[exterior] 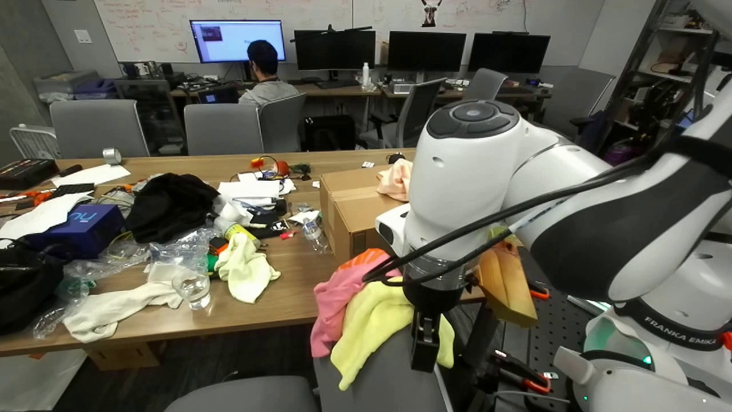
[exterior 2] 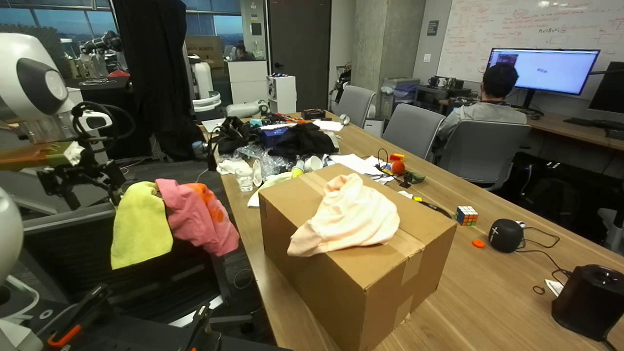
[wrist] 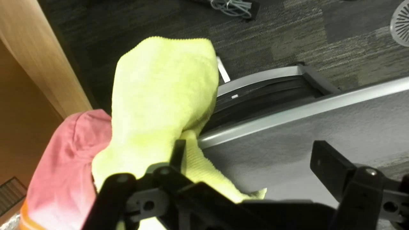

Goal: Move the peach shirt, the green towel and the pink shirt on the top of the box

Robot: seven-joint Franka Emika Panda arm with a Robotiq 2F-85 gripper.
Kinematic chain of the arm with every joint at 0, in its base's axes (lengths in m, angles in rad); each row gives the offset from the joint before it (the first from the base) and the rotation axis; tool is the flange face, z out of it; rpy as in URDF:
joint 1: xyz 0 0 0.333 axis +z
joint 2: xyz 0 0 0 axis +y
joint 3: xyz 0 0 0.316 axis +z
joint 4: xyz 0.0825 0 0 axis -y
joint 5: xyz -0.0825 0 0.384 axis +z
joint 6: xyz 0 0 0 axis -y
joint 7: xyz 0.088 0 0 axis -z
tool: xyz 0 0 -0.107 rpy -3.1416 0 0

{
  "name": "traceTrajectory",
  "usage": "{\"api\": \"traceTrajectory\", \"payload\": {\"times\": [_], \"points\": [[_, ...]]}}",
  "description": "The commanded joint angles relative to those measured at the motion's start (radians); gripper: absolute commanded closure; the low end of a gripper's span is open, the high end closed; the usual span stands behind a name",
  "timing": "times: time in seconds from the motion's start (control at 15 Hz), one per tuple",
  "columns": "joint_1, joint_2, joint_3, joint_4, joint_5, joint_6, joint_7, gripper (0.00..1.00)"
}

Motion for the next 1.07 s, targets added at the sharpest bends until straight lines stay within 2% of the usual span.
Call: {"api": "traceTrajectory", "payload": {"times": [0.0, 0.2, 0.4, 0.47, 0.53, 0.6, 1.0], "points": [[-0.040, 0.026, 0.003, -0.006, -0.222, 0.110, 0.134, 0.00], [-0.068, 0.039, -0.010, 0.014, -0.379, 0.135, 0.251, 0.00], [-0.091, 0.044, -0.016, 0.026, -0.479, 0.135, 0.342, 0.00], [-0.098, 0.047, -0.016, 0.028, -0.511, 0.133, 0.366, 0.25], [-0.103, 0.049, -0.016, 0.030, -0.540, 0.131, 0.388, 0.26], [-0.107, 0.051, -0.015, 0.031, -0.561, 0.128, 0.406, 0.32], [-0.111, 0.061, -0.014, 0.031, -0.628, 0.126, 0.451, 0.80]]}}
